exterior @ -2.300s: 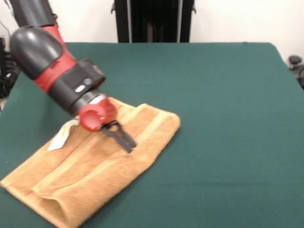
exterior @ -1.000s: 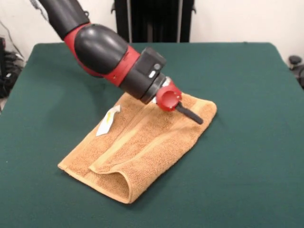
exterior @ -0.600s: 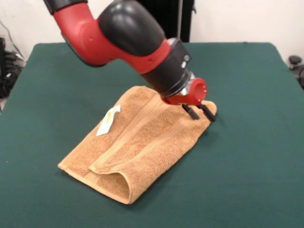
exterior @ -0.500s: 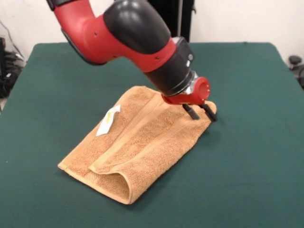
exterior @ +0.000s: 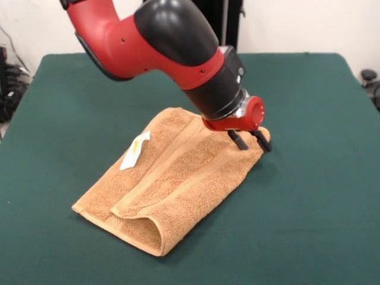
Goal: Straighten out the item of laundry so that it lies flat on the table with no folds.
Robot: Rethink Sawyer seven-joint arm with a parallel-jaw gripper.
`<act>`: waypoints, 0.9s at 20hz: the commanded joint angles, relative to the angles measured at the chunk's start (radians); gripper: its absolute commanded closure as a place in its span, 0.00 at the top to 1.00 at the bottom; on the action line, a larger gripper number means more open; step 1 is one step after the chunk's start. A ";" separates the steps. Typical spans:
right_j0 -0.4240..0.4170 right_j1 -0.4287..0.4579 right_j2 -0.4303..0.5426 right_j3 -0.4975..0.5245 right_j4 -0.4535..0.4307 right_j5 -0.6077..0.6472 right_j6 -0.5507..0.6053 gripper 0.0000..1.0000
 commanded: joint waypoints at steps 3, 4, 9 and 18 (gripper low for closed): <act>0.120 0.142 -0.420 -0.309 -0.082 0.081 0.140 1.00; 0.128 0.137 -0.428 -0.324 -0.084 0.128 0.136 1.00; 0.106 0.115 -0.407 -0.333 -0.096 0.231 0.108 1.00; 0.046 0.111 -0.361 -0.318 -0.087 0.259 0.064 1.00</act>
